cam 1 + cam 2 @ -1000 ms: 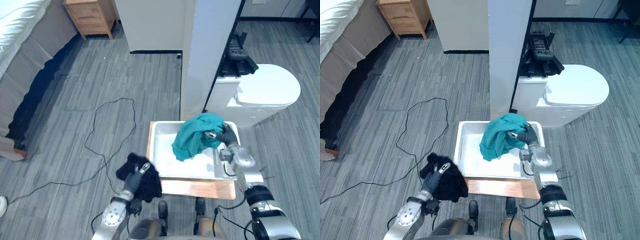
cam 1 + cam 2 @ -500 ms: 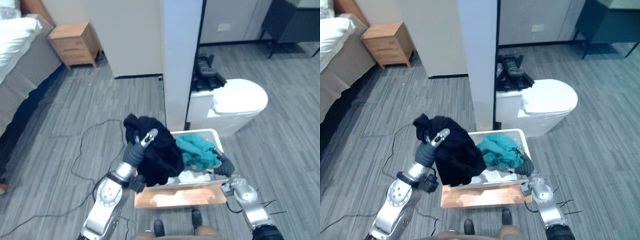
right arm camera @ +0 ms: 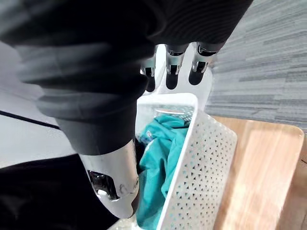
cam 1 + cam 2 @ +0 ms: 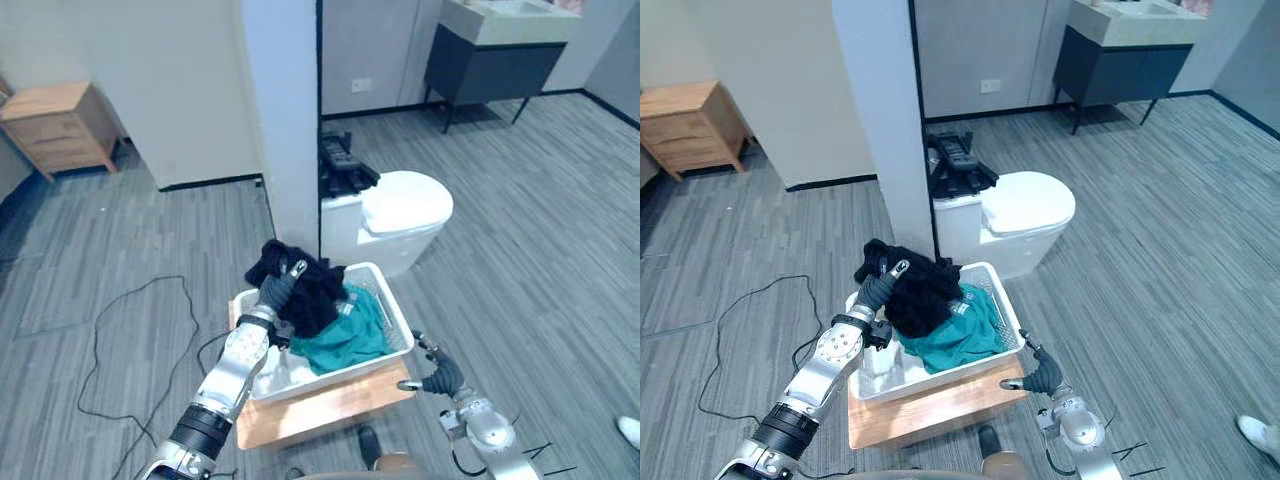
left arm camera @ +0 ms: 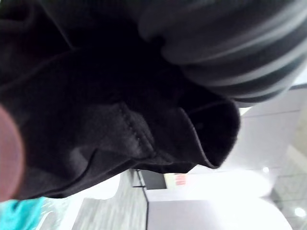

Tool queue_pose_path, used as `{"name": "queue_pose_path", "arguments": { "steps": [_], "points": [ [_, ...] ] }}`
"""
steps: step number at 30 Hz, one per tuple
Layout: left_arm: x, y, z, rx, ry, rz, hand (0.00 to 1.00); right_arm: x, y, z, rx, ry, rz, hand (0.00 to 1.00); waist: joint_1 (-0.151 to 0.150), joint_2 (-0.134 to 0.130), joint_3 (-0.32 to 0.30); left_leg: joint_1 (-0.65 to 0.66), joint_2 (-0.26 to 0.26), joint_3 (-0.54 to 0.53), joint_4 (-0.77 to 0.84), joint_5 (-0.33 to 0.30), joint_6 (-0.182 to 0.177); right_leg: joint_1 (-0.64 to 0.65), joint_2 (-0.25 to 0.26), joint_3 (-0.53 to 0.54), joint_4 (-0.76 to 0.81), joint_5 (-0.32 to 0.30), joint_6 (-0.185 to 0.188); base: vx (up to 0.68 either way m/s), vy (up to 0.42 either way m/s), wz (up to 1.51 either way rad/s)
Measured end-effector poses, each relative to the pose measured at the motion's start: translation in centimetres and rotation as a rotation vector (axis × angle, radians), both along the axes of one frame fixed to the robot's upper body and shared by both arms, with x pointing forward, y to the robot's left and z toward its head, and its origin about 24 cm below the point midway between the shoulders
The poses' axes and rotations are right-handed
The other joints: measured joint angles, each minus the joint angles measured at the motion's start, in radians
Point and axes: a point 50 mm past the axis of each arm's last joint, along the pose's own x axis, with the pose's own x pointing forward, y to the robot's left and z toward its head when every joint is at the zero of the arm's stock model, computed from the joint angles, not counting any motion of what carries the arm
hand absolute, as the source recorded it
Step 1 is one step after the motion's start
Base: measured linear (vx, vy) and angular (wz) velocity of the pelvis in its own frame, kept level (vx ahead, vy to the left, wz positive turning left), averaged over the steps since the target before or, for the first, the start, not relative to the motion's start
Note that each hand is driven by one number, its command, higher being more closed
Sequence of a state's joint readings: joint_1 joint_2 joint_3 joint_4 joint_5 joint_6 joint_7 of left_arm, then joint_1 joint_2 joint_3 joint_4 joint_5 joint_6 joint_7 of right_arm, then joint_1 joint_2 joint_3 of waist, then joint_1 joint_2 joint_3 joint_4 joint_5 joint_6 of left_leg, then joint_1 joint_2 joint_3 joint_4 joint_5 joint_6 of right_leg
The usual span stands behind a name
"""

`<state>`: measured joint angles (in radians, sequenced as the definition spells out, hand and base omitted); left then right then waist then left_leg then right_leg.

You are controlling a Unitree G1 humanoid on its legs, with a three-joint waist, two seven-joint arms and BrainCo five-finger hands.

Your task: Tidy the bed and pick cloth on bed and put in laundry

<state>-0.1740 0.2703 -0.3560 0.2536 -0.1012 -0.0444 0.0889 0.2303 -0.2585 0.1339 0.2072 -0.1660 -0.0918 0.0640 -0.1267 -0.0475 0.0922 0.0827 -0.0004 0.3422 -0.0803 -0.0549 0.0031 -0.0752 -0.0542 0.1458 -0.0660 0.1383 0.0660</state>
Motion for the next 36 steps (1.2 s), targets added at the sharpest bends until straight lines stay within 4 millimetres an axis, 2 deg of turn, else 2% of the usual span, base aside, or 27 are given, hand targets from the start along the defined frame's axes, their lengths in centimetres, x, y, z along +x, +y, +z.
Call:
{"name": "queue_pose_path", "arguments": {
  "steps": [3, 6, 7, 10, 13, 16, 18, 24, 28, 31, 34, 36],
  "points": [
    [-0.5, -1.6, -0.5, -0.006, 0.021, -0.057, 1.00, 0.2, 0.0, 0.2, 0.002, -0.014, -0.004, 0.00, -0.001, -0.002, 0.005, 0.003, -0.001, 0.022, -0.007, 0.000, 0.000, -0.015, 0.005, 0.021, 0.009, 0.003, 0.002, 0.05, 0.013, -0.22],
    [-1.0, -2.9, -0.8, -0.014, 0.028, -0.088, 1.00, 0.9, 0.6, 1.5, 0.024, -0.083, -0.020, 0.00, -0.014, -0.001, 0.023, 0.005, -0.005, 0.037, -0.005, -0.004, 0.007, -0.020, 0.005, 0.043, 0.010, 0.007, 0.008, 0.04, 0.015, -0.16],
    [-1.0, -3.1, -0.8, -0.013, 0.027, -0.093, 0.00, 1.0, 0.7, 1.7, 0.026, -0.093, -0.021, 0.00, -0.018, -0.001, 0.031, 0.006, -0.005, 0.040, -0.003, -0.006, 0.008, -0.020, 0.005, 0.047, 0.011, 0.007, 0.009, 0.02, 0.011, -0.12],
    [-1.3, -3.6, -1.2, 0.018, 0.049, -0.094, 0.00, 1.9, 0.7, 2.4, 0.030, -0.139, -0.031, 0.00, -0.021, 0.005, 0.070, -0.012, -0.005, 0.049, 0.028, -0.032, 0.014, -0.033, 0.004, 0.062, 0.023, 0.008, 0.010, 0.00, -0.008, -0.11],
    [-0.9, -2.8, -2.5, 0.069, 0.120, -0.008, 0.00, 2.2, 0.7, 2.7, 0.056, -0.151, -0.043, 0.00, -0.022, 0.015, 0.103, -0.040, -0.003, 0.053, 0.052, -0.047, 0.019, -0.056, 0.004, 0.074, 0.034, 0.008, 0.010, 0.00, -0.026, -0.06],
    [-0.4, -0.8, -4.1, 0.134, 0.189, 0.135, 0.00, 2.6, 0.6, 3.0, 0.063, -0.170, -0.061, 0.00, -0.025, 0.014, 0.131, -0.066, 0.004, 0.052, 0.083, -0.058, 0.019, -0.077, 0.005, 0.076, 0.040, 0.009, 0.010, 0.00, -0.044, -0.03],
    [-0.1, 0.2, -3.9, 0.144, 0.172, 0.205, 0.00, 2.7, 0.5, 3.0, 0.075, -0.174, -0.077, 0.00, -0.024, 0.014, 0.150, -0.077, 0.007, 0.052, 0.100, -0.059, 0.019, -0.088, 0.006, 0.078, 0.044, 0.016, 0.014, 0.03, -0.044, -0.03],
    [0.7, 1.8, -2.4, 0.165, 0.053, 0.285, 0.00, 2.4, 0.4, 2.9, 0.090, -0.169, -0.095, 0.00, -0.022, 0.015, 0.154, -0.084, 0.019, 0.017, 0.120, -0.066, 0.019, -0.072, 0.010, 0.068, 0.041, 0.029, 0.007, 0.00, -0.028, 0.15],
    [0.0, 2.7, 1.0, 0.058, -0.109, 0.335, 0.00, 0.7, -0.3, 1.7, 0.103, -0.115, -0.150, 0.00, -0.017, 0.019, 0.151, -0.053, 0.023, -0.025, 0.112, -0.065, 0.015, -0.020, 0.008, 0.041, 0.026, 0.029, 0.006, 0.01, -0.025, 0.33],
    [-1.0, 3.4, 3.3, -0.018, -0.217, 0.327, 0.00, -0.9, -1.5, -0.1, 0.072, -0.027, -0.207, 0.00, 0.007, 0.039, 0.111, -0.047, 0.023, -0.048, 0.092, -0.053, 0.001, -0.013, 0.008, 0.016, 0.025, 0.023, 0.000, 0.02, -0.029, 0.22],
    [-2.5, 4.1, 3.5, -0.090, -0.217, 0.292, 0.00, -2.1, -2.2, -1.7, 0.059, 0.059, -0.252, 0.00, 0.008, 0.055, 0.077, -0.015, 0.020, -0.072, 0.081, -0.046, 0.002, 0.035, 0.002, -0.012, 0.006, 0.003, -0.002, 0.06, -0.030, 0.27],
    [-3.0, 4.2, 3.1, -0.153, -0.183, 0.255, 0.00, -2.8, -3.1, -2.5, 0.046, 0.105, -0.291, 0.00, 0.020, 0.066, 0.052, -0.004, 0.018, -0.086, 0.080, -0.045, 0.000, 0.053, -0.001, -0.038, 0.007, -0.014, -0.002, 0.02, -0.037, 0.22]
  ]
}}
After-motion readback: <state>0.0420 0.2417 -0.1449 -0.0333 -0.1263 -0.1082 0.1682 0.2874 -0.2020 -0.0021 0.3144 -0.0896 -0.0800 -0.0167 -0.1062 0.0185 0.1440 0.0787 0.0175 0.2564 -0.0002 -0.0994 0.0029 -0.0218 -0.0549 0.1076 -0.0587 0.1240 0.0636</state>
